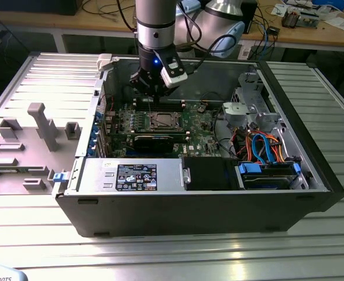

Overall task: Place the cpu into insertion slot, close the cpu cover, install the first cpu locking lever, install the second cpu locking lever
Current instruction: 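Install the first cpu locking lever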

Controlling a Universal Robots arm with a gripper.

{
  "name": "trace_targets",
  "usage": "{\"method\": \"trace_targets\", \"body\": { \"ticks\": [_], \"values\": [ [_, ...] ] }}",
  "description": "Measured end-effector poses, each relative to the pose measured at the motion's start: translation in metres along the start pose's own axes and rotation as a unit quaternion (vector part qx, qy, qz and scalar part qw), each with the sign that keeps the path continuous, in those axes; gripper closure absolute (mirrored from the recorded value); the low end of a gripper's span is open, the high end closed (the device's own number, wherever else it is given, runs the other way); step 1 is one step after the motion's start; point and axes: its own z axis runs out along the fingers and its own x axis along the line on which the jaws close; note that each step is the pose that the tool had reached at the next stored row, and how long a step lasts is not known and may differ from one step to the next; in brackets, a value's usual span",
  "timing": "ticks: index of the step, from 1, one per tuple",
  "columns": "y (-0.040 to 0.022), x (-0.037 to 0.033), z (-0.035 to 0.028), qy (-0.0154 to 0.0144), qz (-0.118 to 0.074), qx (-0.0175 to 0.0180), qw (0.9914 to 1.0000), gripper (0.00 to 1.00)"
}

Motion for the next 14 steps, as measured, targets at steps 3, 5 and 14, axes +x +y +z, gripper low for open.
{"method": "trace_targets", "body": {
  "ticks": [3,5,14],
  "values": [
    [-0.0001,0.0092,-0.0002,0.0000,0.000,0.0000,1.00000,0.89],
    [-0.0002,0.0145,-0.0004,0.0000,0.000,0.0000,1.00000,0.89],
    [-0.0003,0.0334,-0.0008,0.0000,0.000,0.0000,1.00000,0.89]
  ]
}}
